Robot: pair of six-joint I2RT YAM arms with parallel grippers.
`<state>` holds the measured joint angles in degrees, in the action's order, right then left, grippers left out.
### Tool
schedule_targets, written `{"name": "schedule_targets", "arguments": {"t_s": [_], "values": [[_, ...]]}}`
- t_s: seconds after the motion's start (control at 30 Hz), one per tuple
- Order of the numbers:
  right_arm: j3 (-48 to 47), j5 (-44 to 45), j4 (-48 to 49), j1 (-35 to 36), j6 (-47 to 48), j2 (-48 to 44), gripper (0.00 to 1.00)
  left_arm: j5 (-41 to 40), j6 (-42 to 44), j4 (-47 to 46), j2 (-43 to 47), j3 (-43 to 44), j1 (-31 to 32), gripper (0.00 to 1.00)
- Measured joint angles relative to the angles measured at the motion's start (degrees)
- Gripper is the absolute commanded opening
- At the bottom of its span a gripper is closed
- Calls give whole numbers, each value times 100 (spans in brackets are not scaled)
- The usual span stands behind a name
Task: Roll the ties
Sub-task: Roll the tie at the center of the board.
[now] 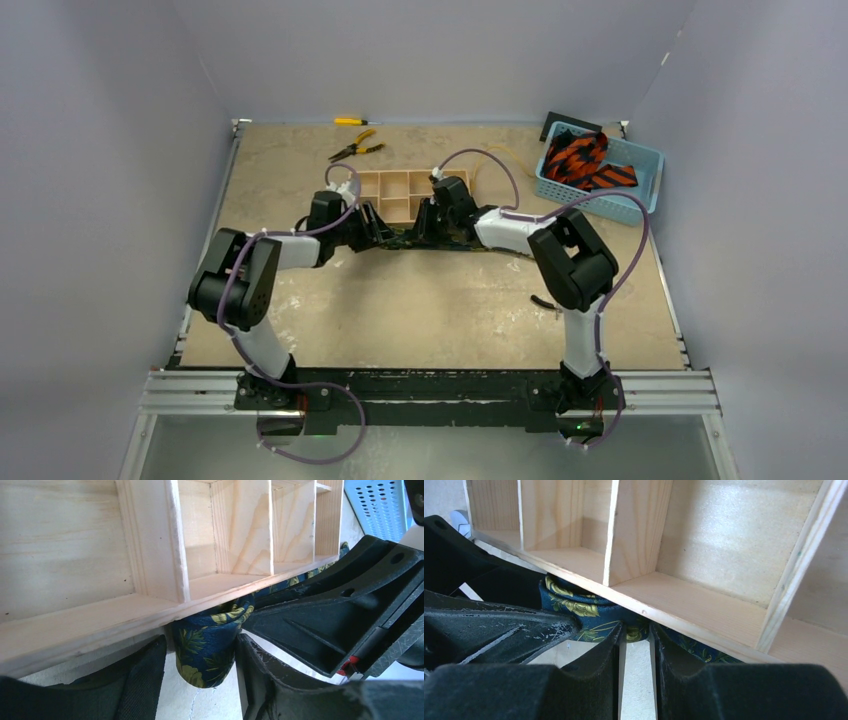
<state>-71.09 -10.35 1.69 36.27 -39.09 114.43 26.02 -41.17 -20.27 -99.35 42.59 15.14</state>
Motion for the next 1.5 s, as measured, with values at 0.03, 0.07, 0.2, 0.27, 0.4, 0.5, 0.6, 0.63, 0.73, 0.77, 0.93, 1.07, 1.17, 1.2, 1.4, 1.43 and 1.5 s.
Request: {"name": "schedule_targets", "arguments": {"t_s": [0.03, 0.07, 0.2, 0.27, 0.4, 0.5, 0.6, 0.63, 0.73, 0.77, 0.93, 1.07, 1.17, 1.2, 1.4, 1.43, 1.5], "values": [[22, -22, 15, -13, -15, 0, 27, -4, 17, 24, -22, 17, 0, 55], [42, -46, 26, -31, -33, 0, 27, -4, 28, 44, -44, 33, 0, 56], [79, -127, 81, -66, -63, 0, 27, -4, 31, 83, -114, 83, 2, 51], [85, -136, 94, -68, -76, 0, 27, 2, 26, 87, -129, 92, 2, 42], [85, -142, 98, -66, -81, 0, 27, 37, 17, 72, -138, 107, 15, 30], [92, -144, 103, -66, -81, 7, 27, 42, 15, 59, -138, 107, 46, 21], [94, -164, 136, -66, -81, 39, 27, 42, 9, 39, -138, 107, 74, 1], [94, -168, 144, -68, -81, 48, 27, 42, 7, 28, -138, 107, 76, 0], [94, -160, 162, -66, -79, 48, 28, 44, -2, 26, -136, 107, 81, 0], [94, -140, 166, -66, -79, 48, 30, 24, 4, 48, -122, 105, 81, 0], [175, 0, 184, -9, -72, -24, 36, -424, 330, 844, 264, 192, 142, 0], [393, 275, 173, 140, -46, -317, 37, -1069, 743, 1934, 664, 396, 151, 0], [614, 490, 175, 295, -35, -671, 37, -1499, 962, 2566, 861, 490, 157, 0], [693, 525, 186, 352, -33, -804, 37, -1665, 1043, 2778, 916, 520, 175, 0], [1259, 782, 313, 601, -24, -1502, 36, -2828, 1314, 4024, 1104, 887, 452, 0], [1388, 813, 356, 627, -20, -1606, 35, -3032, 1322, 4236, 1108, 986, 507, 0], [1589, 841, 455, 673, -13, -1744, 33, -3333, 1314, 4592, 1106, 1156, 597, 0]]}}
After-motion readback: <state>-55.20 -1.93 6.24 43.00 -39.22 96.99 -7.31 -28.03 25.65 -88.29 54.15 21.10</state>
